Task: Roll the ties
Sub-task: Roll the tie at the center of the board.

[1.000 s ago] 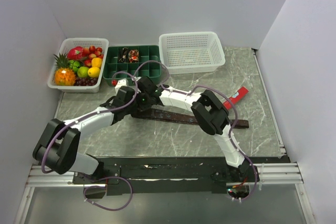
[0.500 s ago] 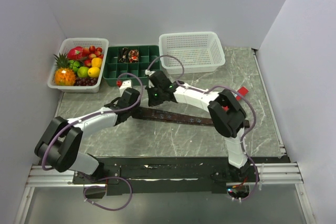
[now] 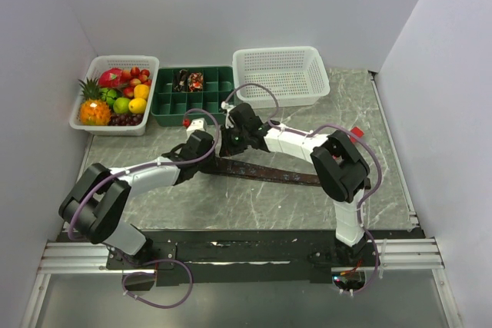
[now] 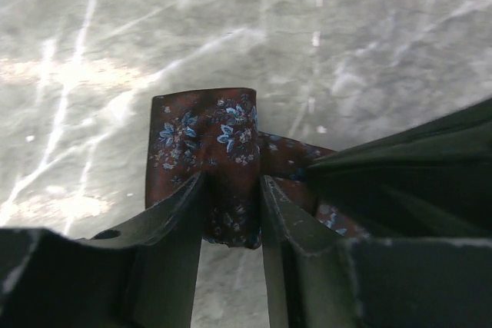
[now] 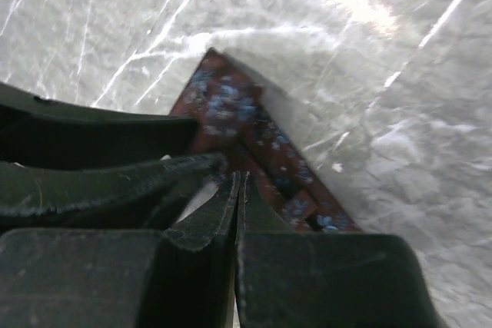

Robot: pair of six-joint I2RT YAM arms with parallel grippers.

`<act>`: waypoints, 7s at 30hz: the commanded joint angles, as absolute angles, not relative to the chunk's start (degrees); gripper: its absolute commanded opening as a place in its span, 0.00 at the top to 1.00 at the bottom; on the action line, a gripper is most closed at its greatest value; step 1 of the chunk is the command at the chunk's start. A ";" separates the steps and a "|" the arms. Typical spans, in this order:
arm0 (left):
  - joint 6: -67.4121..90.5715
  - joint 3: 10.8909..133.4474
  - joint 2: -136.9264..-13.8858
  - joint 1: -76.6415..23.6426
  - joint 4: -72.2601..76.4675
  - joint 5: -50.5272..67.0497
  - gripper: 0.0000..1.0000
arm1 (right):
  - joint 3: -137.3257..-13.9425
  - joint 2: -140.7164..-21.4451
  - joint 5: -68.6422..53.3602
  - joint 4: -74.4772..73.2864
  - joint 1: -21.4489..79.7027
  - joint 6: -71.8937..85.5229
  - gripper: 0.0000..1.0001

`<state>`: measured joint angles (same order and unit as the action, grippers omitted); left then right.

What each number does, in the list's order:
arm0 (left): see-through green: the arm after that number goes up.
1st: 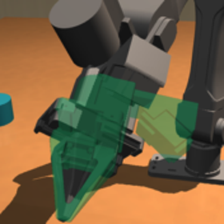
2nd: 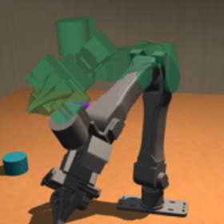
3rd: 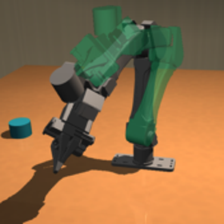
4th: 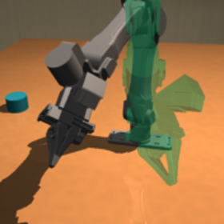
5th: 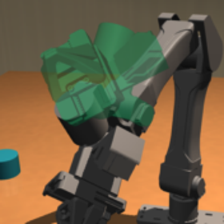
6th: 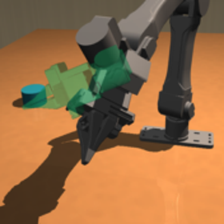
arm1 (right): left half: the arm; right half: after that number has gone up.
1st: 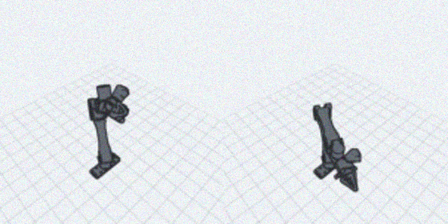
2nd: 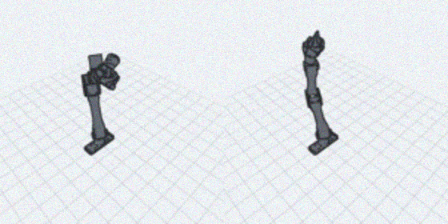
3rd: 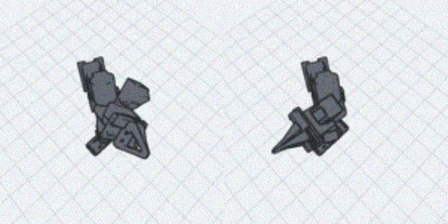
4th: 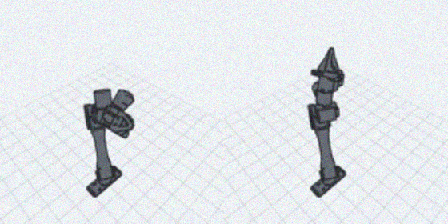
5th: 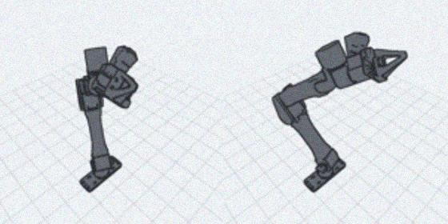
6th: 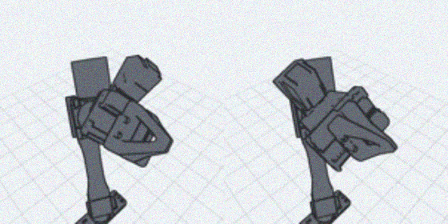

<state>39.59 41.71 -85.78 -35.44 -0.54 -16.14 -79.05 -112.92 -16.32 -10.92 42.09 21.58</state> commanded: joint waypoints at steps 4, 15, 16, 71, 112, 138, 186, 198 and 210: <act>37.88 40.43 -86.39 -35.77 6.32 -9.42 0.61 | -76.47 -108.63 -22.67 -4.49 39.99 22.59 1.00; 37.00 39.46 -88.50 -36.12 9.14 -5.98 0.62 | -73.22 -106.79 -27.85 -0.53 37.97 22.68 1.00; 36.91 39.46 -88.68 -36.12 9.14 -5.98 0.62 | -73.21 -106.96 -28.64 -0.44 37.88 22.68 1.00; 37.27 36.56 -87.54 -36.91 12.48 -4.48 0.52 | -70.23 -112.41 -40.43 1.84 37.00 22.59 1.00; 36.65 35.59 -86.84 -37.44 13.71 -3.69 0.99 | -78.57 -119.52 -36.75 -2.00 39.90 22.41 1.00; 37.88 35.77 -90.17 -37.35 13.62 -5.45 0.99 | -74.28 -107.67 -23.29 -6.76 39.99 21.62 1.00; 39.11 35.77 -84.57 -40.17 9.15 -10.45 0.50 | -78.93 -117.69 -6.16 -20.56 44.91 21.62 1.00; 42.36 32.96 -71.90 -35.51 4.30 -13.45 0.26 | -74.62 -114.00 -1.41 -19.25 47.20 22.24 1.00; 45.97 28.83 -77.61 -32.08 11.49 -7.92 0.44 | -75.49 -102.84 -0.09 -17.66 47.02 21.10 1.00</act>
